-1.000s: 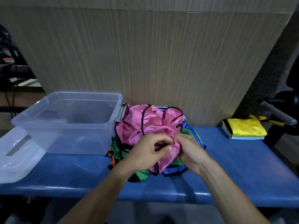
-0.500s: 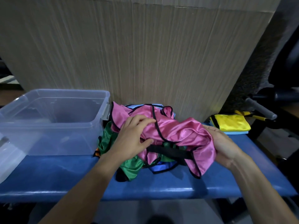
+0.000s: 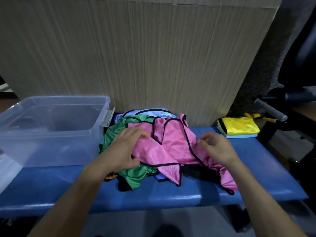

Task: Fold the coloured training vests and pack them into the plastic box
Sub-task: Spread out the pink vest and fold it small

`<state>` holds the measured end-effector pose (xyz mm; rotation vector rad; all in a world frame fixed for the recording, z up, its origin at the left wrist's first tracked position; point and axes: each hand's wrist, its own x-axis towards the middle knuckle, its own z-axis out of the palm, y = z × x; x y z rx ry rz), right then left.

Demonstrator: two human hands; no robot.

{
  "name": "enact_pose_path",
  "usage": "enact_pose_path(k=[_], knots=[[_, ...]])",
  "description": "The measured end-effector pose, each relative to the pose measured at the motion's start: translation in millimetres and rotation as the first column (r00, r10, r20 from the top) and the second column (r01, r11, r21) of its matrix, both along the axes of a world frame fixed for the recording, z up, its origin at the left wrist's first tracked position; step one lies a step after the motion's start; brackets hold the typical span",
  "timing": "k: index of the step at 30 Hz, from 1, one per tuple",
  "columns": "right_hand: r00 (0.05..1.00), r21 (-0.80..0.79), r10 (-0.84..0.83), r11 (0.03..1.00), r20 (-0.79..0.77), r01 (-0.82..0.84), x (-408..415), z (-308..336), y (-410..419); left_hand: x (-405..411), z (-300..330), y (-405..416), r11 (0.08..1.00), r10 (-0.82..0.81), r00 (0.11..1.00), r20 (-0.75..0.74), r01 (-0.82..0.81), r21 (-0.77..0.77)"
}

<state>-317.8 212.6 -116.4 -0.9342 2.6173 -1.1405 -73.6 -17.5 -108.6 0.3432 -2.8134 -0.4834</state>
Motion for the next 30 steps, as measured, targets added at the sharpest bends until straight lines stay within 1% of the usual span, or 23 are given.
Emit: enact_pose_path(k=[1,3,5,9,12,13,14,16,17,19,21,22,24,26,28,30], knots=[[0.999,0.016,0.047,0.999,-0.015,-0.047,6.2,-1.3,-6.8,1.3,-2.0,0.2,1.0,-0.02,0.999,0.046,0.02,0.003],[0.995,0.095,0.093,0.992,-0.047,-0.088,12.7,-9.3,-18.6,2.6,-7.5,-0.7,0.998,-0.052,0.993,0.104,0.054,-0.012],[0.993,0.126,0.095,0.988,-0.062,-0.087,14.9,-16.3,-27.7,3.2,-10.6,-3.0,0.997,-0.066,0.994,0.084,0.069,-0.037],[0.999,0.053,0.031,0.998,-0.009,-0.031,13.4,-16.1,-36.8,2.0,-12.4,-7.1,0.995,-0.089,0.987,-0.13,0.082,-0.06],[0.999,0.027,-0.033,0.999,-0.025,0.034,11.1,-12.5,-33.5,0.6,-4.9,0.1,0.996,-0.085,0.955,-0.285,0.074,-0.047],[0.998,-0.03,-0.064,0.997,0.003,0.064,8.8,-10.4,-31.8,0.6,-0.1,5.1,0.997,-0.074,0.943,-0.324,0.065,-0.038],[0.993,-0.106,-0.098,0.989,0.072,0.105,6.5,-4.2,-28.4,1.1,5.9,11.3,0.998,-0.06,0.932,-0.356,0.06,-0.012],[0.962,-0.298,-0.106,0.937,0.253,0.181,3.2,12.4,-21.3,3.0,18.5,25.5,0.993,-0.029,0.921,-0.389,0.069,0.091],[0.939,-0.385,-0.074,0.899,0.336,0.208,2.3,20.9,-17.5,3.3,22.6,31.5,0.987,-0.032,0.918,-0.395,0.092,0.134],[0.886,-0.48,0.023,0.846,0.464,0.23,-2.6,31.1,-11.4,2.7,28.5,41.0,0.968,-0.083,0.926,-0.368,0.163,0.191],[0.858,-0.524,0.118,0.83,0.5,0.192,3.3,41.5,-3.8,0.6,32.6,48.8,0.947,-0.157,0.94,-0.302,0.23,0.224],[0.869,-0.541,0.155,0.828,0.47,0.145,6.0,44.6,0.5,-0.7,34.4,53.1,0.935,-0.197,0.943,-0.267,0.263,0.239],[0.906,-0.57,0.246,0.821,0.344,-0.006,11.8,49.7,9.2,-4.3,37.3,62.0,0.913,-0.263,0.946,-0.192,0.308,0.267],[0.888,-0.608,0.357,0.785,0.29,-0.116,16.9,54.8,17.8,-8.9,38.5,69.3,0.905,-0.293,0.941,-0.172,0.331,0.268],[0.863,-0.618,0.427,0.764,0.27,-0.184,19.8,56.8,23.6,-14.5,38.0,76.7,0.921,-0.291,0.933,-0.211,0.333,0.202],[0.869,-0.545,0.423,0.806,0.258,-0.231,20.1,53.7,27.0,-23.3,34.7,85.8,0.937,-0.306,0.921,-0.243,0.337,0.098]])
